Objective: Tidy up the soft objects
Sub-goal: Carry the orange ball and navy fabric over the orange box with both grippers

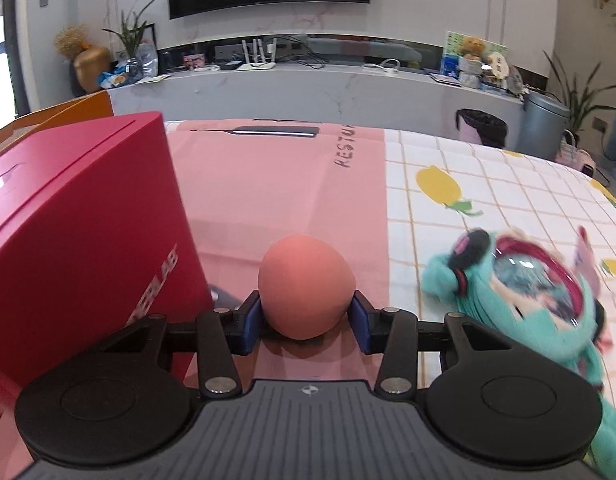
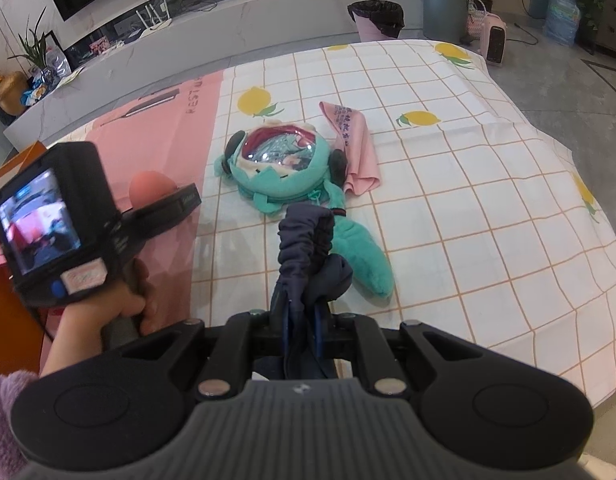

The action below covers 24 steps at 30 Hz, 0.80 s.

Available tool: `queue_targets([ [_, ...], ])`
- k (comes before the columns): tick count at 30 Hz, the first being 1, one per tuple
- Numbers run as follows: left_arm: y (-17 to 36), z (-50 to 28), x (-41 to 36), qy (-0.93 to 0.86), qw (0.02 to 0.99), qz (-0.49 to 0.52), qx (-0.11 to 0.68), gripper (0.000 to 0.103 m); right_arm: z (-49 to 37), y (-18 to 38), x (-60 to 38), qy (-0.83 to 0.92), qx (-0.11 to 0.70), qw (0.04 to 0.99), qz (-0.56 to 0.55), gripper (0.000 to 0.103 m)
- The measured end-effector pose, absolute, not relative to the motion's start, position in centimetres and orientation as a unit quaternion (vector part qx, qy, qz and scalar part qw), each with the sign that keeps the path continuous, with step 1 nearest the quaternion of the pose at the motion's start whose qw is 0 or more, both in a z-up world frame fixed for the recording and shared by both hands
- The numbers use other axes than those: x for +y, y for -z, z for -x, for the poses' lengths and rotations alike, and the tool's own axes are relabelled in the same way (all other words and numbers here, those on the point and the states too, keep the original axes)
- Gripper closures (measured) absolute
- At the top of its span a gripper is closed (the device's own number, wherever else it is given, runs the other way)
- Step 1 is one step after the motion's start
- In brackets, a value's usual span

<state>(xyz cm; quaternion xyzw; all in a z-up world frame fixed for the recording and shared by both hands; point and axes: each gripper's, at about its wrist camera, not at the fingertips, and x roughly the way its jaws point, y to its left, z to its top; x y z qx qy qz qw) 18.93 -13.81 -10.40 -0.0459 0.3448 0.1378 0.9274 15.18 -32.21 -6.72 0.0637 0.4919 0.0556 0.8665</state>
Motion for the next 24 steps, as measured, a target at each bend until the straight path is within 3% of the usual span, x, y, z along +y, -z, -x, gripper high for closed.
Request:
queue_targets([
  [11,9.9,-12.5,-14.7,-0.046,0.925,0.007,0.378,0.050,-15.2,7.0,-32.2,-0.051,0.499,0.863,-0.058,0.094],
  [24,10.8,-14.2,-14.4,-0.059,0.929,0.023,0.365,0.039,-15.3,7.7,-31.6,-0.053,0.515,0.854,-0.044,0.094],
])
